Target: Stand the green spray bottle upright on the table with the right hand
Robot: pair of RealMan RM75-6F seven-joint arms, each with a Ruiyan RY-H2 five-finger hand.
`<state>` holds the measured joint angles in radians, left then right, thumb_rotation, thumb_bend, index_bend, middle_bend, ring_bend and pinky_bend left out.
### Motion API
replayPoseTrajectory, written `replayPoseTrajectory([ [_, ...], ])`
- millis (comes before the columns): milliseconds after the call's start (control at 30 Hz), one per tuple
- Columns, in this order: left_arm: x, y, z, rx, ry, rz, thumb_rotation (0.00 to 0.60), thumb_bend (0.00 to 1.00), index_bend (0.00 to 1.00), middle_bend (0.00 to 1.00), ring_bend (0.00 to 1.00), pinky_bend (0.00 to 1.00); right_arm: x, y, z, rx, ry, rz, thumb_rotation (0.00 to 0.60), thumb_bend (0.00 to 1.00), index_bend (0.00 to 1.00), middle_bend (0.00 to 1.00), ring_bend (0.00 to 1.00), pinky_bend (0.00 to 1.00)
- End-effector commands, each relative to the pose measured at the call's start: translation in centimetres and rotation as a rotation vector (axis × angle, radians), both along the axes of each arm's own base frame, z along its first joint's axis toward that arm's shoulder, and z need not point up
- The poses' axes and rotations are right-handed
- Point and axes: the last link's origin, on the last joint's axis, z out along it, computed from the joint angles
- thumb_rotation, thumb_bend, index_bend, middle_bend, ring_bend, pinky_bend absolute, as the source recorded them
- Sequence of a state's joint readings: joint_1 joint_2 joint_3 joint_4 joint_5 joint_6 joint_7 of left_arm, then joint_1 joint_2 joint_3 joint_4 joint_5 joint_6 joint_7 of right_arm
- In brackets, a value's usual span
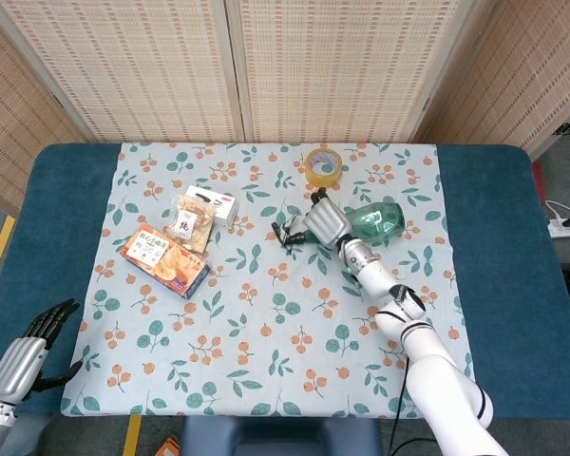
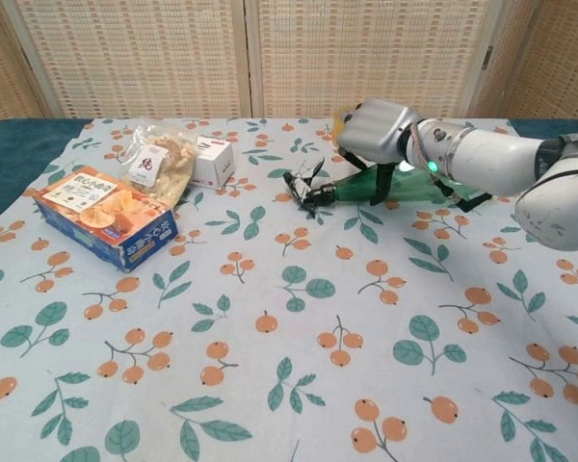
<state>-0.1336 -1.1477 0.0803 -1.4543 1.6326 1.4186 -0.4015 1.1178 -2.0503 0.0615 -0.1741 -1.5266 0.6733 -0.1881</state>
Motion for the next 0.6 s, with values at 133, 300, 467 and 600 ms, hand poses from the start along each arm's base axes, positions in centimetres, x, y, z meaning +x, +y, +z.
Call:
replayPoseTrajectory([
  [133, 0.0, 0.0, 0.0, 0.0, -0.002, 0.004, 0.6, 0.27, 0.0, 0.0, 0.0, 0.08, -0.2, 0.0, 0.3, -0.007, -0.007, 0.007, 0.6, 0.0, 0.73, 0.54, 0.28, 0.27],
  [300, -0.1, 0.1, -0.1, 0.0, -0.003, 0.007, 0.6, 0.27, 0.0, 0.0, 0.0, 0.08, 0.4, -0.1, 0.7, -0.016, -0.049, 0.025, 0.6, 0.0, 0.74, 0.55, 0.29, 0.27],
  [467, -0.1, 0.1, 0.0, 0.003, -0.003, 0.01, 0.6, 0.27, 0.0, 0.0, 0.0, 0.08, 1.4, -0.2, 1.3, -0.035, -0.133, 0.045, 0.6, 0.0, 0.76, 0.57, 0.32, 0.27],
  [600, -0.1, 0.1, 0.0, 0.003, -0.005, 0.01, 0.6, 0.27, 0.0, 0.0, 0.0, 0.08, 2.0, 0.1, 1.6, -0.057, -0.219, 0.05, 0.6, 0.0, 0.8, 0.6, 0.36, 0.27],
])
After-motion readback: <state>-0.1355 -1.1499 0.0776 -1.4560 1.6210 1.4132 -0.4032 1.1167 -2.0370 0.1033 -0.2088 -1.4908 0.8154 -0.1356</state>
